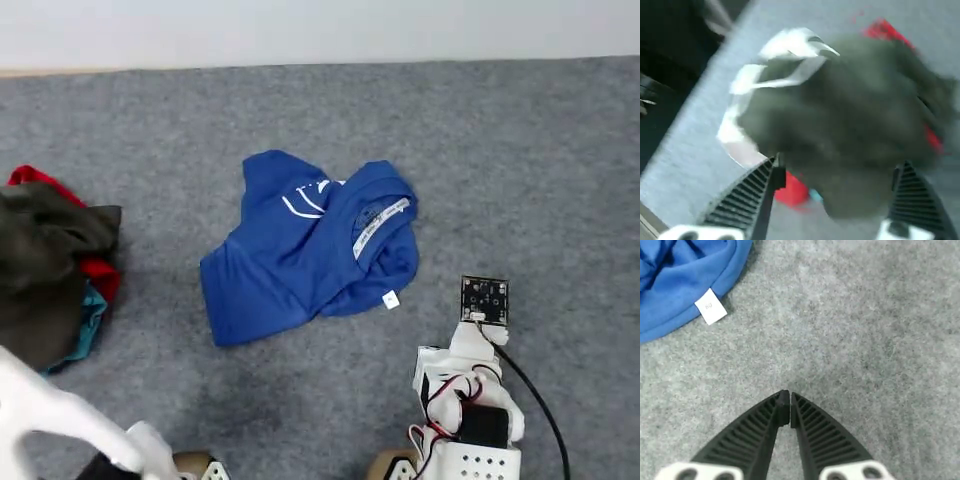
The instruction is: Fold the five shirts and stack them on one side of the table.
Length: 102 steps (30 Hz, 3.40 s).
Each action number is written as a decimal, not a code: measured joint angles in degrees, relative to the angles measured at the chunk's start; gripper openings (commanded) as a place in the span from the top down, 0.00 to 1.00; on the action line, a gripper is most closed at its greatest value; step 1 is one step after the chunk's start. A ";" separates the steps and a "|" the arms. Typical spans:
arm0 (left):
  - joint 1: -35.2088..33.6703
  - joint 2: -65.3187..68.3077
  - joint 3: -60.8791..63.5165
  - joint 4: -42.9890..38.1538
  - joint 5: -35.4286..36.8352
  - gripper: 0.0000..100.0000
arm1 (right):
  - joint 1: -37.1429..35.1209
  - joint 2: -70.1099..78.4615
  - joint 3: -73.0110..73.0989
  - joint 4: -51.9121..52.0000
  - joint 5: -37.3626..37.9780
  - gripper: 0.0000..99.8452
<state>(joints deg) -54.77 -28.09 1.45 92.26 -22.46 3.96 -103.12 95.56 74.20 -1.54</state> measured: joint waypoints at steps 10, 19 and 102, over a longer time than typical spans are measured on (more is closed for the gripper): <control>8.88 -7.56 3.16 6.77 0.88 0.67 | 0.00 0.00 0.00 0.00 0.00 0.99; 15.47 -12.13 10.37 6.95 1.93 0.67 | 0.00 0.00 0.00 0.00 0.00 0.99; 24.09 -1.85 20.31 -2.55 10.29 0.87 | -34.99 76.66 -57.93 -5.80 30.77 0.86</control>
<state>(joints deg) -30.68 -29.93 21.76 89.71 -12.18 -31.03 -26.46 37.63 68.40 29.23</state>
